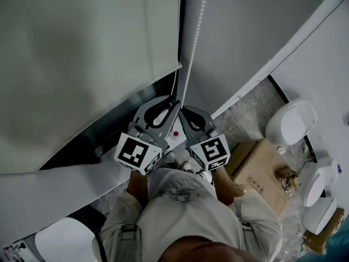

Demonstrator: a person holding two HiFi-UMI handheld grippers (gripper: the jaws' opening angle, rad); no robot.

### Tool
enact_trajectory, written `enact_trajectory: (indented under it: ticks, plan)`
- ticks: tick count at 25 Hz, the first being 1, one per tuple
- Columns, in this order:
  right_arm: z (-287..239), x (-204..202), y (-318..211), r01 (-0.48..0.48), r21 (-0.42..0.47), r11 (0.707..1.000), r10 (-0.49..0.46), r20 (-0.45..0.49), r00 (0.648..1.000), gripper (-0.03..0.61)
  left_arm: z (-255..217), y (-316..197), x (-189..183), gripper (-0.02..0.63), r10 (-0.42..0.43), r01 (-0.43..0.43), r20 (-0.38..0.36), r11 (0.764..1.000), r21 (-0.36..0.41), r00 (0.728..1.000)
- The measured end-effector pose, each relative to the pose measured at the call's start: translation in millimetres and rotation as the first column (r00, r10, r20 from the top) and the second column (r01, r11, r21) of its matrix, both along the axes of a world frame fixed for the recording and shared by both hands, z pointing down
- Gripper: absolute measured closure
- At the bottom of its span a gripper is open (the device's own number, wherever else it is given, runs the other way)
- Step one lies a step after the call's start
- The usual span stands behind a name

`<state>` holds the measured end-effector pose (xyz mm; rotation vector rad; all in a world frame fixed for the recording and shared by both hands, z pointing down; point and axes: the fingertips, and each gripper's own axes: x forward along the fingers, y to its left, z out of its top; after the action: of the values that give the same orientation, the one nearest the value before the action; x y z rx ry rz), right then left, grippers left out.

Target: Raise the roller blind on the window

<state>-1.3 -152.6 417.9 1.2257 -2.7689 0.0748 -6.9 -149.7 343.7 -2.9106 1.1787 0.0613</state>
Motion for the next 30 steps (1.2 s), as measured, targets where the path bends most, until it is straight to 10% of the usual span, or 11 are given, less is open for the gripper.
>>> enact_trajectory:
  ticks: [16,30]
  plan:
    - [-2.3,-9.2,7.4,0.005,0.01,1.0,-0.005,-0.008,1.0,0.568,-89.1,-12.2,19.3,0.595,0.0,0.009,-0.058,0.987,0.159,0.998]
    - [38.5,-10.6,8.7,-0.015,-0.051,0.999,0.012,-0.059,0.998,0.568,-40.3,-10.4,14.5,0.603,0.007,-0.005,-0.024,0.998,0.063,1.0]
